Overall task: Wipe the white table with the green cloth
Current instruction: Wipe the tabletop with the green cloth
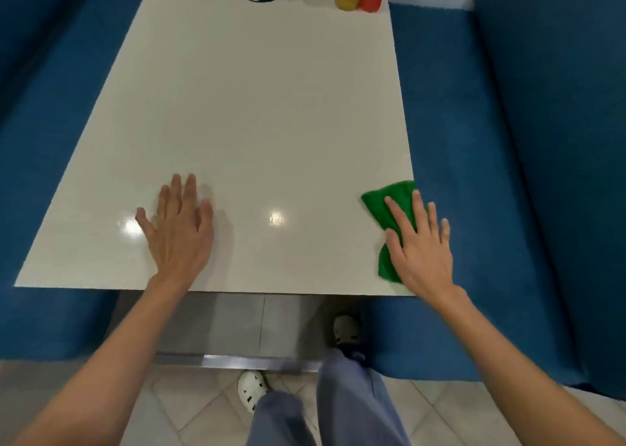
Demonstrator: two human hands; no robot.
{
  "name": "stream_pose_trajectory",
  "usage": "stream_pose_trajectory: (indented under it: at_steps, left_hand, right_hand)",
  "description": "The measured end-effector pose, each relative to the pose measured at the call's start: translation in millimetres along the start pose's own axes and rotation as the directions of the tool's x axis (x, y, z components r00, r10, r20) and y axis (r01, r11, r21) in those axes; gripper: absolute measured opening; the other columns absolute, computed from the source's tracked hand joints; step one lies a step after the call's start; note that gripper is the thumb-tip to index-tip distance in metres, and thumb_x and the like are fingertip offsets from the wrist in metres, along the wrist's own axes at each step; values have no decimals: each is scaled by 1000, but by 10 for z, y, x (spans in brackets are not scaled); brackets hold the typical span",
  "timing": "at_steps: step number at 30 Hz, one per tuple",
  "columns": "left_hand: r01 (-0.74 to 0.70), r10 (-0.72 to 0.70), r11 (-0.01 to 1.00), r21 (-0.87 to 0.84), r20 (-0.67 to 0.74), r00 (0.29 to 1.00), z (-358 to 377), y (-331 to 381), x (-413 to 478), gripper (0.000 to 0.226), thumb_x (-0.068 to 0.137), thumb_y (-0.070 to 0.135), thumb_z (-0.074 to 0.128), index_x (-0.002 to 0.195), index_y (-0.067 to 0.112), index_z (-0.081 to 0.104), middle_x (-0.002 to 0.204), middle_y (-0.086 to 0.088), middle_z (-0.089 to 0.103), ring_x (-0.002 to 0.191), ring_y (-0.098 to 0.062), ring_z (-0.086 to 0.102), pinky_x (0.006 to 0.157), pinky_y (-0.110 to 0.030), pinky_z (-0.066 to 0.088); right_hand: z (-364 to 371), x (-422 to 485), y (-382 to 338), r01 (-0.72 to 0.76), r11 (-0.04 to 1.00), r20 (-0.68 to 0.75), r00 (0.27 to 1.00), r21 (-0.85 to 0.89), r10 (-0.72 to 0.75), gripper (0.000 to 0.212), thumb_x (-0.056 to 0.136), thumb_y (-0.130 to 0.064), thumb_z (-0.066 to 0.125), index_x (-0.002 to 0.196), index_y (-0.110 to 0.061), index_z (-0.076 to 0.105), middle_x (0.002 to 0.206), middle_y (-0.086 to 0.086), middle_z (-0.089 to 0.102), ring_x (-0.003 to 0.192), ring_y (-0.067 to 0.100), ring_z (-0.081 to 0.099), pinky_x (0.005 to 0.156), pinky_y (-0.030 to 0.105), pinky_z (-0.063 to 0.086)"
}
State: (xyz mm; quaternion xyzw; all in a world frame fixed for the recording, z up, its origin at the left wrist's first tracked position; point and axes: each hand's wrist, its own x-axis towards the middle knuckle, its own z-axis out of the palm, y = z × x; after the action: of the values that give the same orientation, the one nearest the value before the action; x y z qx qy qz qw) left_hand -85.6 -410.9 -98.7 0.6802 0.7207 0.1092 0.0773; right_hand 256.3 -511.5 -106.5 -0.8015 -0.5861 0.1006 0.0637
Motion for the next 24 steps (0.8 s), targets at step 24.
stream_pose_trajectory:
  at_steps: [24]
  left_hand:
    - [-21, 20, 1000, 13, 64, 998, -145, -929, 52, 54, 101, 36, 19, 152, 19, 18, 161, -3, 13, 147, -21, 7, 112, -59, 3]
  right_hand:
    - [180, -440, -923, -348, 937, -93, 933, 18, 348, 56, 95, -46, 26, 150, -34, 23, 160, 10, 10, 145, 34, 5, 116, 53, 4]
